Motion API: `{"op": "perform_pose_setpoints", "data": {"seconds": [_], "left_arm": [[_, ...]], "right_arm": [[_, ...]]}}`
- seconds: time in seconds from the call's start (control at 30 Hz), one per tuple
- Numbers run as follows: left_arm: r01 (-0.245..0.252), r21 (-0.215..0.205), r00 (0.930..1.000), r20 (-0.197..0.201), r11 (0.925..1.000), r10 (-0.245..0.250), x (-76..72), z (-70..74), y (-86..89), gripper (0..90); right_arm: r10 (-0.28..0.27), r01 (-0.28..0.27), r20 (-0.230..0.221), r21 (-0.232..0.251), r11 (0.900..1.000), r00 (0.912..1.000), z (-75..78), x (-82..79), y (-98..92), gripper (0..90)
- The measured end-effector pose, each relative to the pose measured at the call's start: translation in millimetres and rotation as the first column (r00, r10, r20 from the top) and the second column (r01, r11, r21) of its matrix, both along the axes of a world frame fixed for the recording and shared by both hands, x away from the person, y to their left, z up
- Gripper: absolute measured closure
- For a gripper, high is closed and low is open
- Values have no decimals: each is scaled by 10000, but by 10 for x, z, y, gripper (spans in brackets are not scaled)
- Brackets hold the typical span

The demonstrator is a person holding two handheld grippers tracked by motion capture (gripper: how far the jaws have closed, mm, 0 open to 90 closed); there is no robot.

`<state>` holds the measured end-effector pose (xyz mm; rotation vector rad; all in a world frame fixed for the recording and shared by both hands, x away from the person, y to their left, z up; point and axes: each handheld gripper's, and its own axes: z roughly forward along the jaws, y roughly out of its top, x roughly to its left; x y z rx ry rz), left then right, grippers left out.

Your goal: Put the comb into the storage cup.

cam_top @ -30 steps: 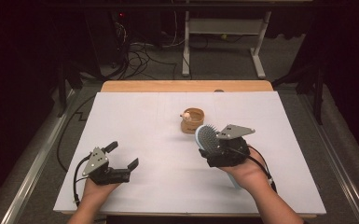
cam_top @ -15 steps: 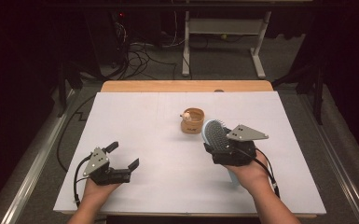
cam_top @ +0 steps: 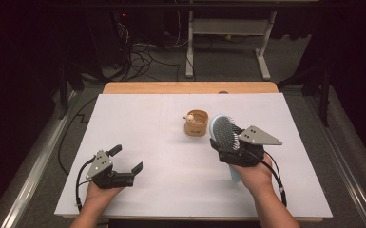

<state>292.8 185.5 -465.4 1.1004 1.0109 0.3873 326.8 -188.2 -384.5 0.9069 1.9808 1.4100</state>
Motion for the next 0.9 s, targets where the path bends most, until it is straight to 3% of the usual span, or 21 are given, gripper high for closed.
{"op": "perform_pose_setpoints", "data": {"seconds": [0.1, 0.4, 0.9], "left_arm": [[-100, -195, 9999, -48, 9998, 99, 4, 13, 10, 2], [-46, -181, 9997, -220, 9998, 42, 17, 0, -13, 2], [126, 95, 9990, -421, 9999, -122, 84, 66, -144, 3]], "right_arm": [[11, -14, 229, 160, 9999, 9997, 2, -14, -19, 207], [-236, 172, 745, 850, 9962, 9969, -48, -92, -141, 207], [-376, 267, 1040, 1047, 9941, 9939, -36, -172, -202, 207]]}}
